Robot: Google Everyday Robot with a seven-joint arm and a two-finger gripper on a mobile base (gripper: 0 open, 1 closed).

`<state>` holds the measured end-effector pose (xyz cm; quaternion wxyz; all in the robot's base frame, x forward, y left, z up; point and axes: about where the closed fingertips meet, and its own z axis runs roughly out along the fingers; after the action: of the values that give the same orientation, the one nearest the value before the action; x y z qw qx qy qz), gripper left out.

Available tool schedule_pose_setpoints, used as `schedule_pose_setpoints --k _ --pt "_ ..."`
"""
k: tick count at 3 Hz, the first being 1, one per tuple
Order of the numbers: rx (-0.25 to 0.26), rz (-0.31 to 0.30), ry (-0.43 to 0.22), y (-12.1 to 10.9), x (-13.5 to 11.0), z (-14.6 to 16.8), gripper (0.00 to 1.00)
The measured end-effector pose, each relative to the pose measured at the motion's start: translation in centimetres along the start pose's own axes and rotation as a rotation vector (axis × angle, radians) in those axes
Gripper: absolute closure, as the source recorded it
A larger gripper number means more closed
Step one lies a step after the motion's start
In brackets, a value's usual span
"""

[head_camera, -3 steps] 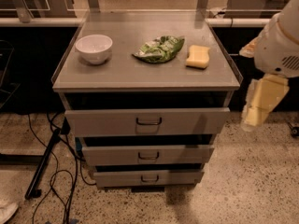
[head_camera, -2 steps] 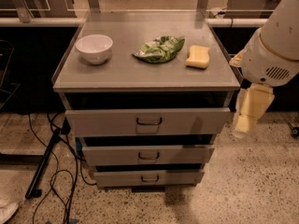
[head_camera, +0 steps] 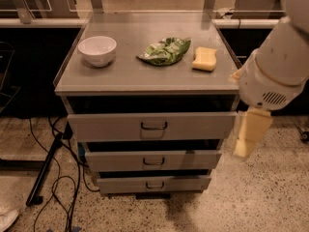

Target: Open top drawer

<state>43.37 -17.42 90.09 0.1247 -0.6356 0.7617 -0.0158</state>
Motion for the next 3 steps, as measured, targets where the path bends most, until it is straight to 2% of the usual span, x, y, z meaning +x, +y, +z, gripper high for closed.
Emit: schedule_pose_setpoints --k 1,2,3 --pt "-0.054 -0.006 0.033 2.1 -0.4 4.4 0.0" --pt "-0.092 0.005 0.058 2.5 -0.3 7.7 0.0" --pt "-0.095 0.007 0.059 2.6 -0.3 7.9 0.0"
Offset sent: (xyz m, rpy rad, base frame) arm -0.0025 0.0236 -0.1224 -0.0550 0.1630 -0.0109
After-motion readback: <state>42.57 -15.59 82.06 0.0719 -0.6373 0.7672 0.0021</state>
